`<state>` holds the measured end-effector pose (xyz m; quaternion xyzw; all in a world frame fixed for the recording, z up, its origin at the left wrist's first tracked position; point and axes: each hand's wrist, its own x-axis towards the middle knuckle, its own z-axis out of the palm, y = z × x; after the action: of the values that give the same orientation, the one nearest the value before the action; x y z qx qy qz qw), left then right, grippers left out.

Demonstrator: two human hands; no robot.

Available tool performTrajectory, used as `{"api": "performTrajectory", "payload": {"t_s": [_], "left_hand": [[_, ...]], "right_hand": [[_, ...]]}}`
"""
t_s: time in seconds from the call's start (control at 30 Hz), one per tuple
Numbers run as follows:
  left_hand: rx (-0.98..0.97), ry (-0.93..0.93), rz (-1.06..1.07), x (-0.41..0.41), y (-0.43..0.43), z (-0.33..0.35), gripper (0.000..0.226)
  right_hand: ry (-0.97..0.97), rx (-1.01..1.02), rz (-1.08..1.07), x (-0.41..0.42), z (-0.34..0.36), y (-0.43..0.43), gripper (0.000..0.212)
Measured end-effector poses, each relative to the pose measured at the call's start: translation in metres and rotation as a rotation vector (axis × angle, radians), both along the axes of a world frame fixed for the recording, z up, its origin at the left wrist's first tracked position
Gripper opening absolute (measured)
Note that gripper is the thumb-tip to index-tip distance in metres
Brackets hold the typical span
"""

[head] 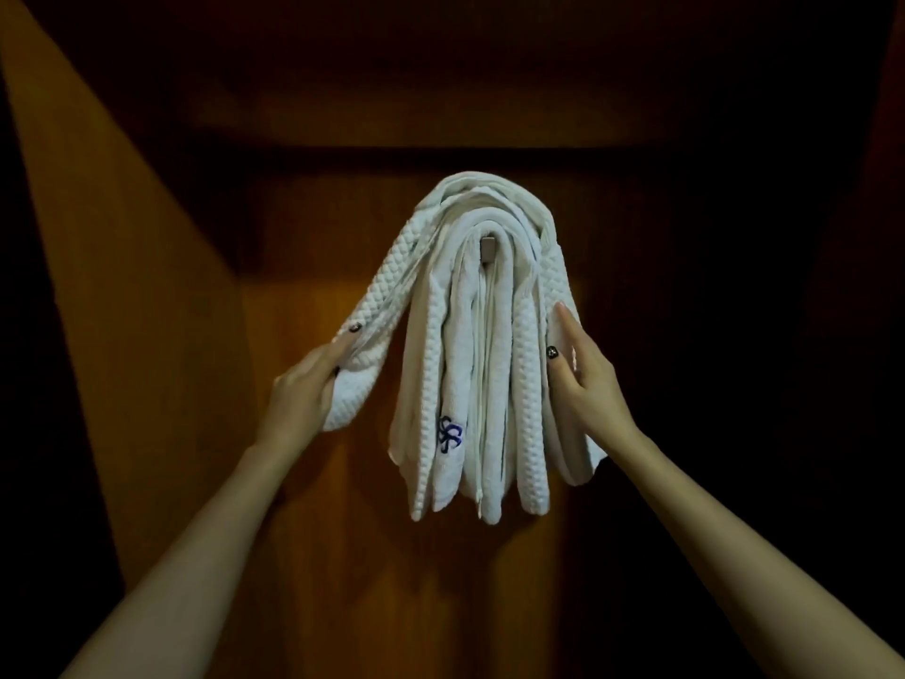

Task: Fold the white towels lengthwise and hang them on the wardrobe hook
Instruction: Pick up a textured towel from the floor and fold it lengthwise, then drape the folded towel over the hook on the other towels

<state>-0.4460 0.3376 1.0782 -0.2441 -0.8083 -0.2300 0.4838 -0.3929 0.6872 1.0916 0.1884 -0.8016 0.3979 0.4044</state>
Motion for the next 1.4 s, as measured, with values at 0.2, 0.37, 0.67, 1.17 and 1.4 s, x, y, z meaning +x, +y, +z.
{"api": "performTrajectory", "payload": {"t_s": [0.2,0.37,0.67,1.17,1.4], "left_hand": [[-0.07,0.081,-0.023,0.021,0.021,-0.029,0.079],[0.063,-0.136,-0.124,0.019,0.069,-0.053,0.077],[0.51,-0.512,-0.726,0.021,0.114,-0.01,0.056],[0.38,-0.52,-0.333,0.052,0.09,-0.014,0.047],[-0.069,-0.437,0.04,0.13,0.075,-0.092,0.047]], "right_hand": [[-0.111,-0.028,-0.082,0.005,-0.03,0.007,0.064],[-0.212,-0.186,-0.03,0.008,-0.034,0.027,0.052],[-0.339,-0.12,0.324,-0.006,-0.008,0.021,0.063],[-0.491,-0.068,0.248,0.019,-0.03,-0.014,0.06],[-0.66,0.136,-0.12,0.118,-0.117,-0.023,0.069]]}}
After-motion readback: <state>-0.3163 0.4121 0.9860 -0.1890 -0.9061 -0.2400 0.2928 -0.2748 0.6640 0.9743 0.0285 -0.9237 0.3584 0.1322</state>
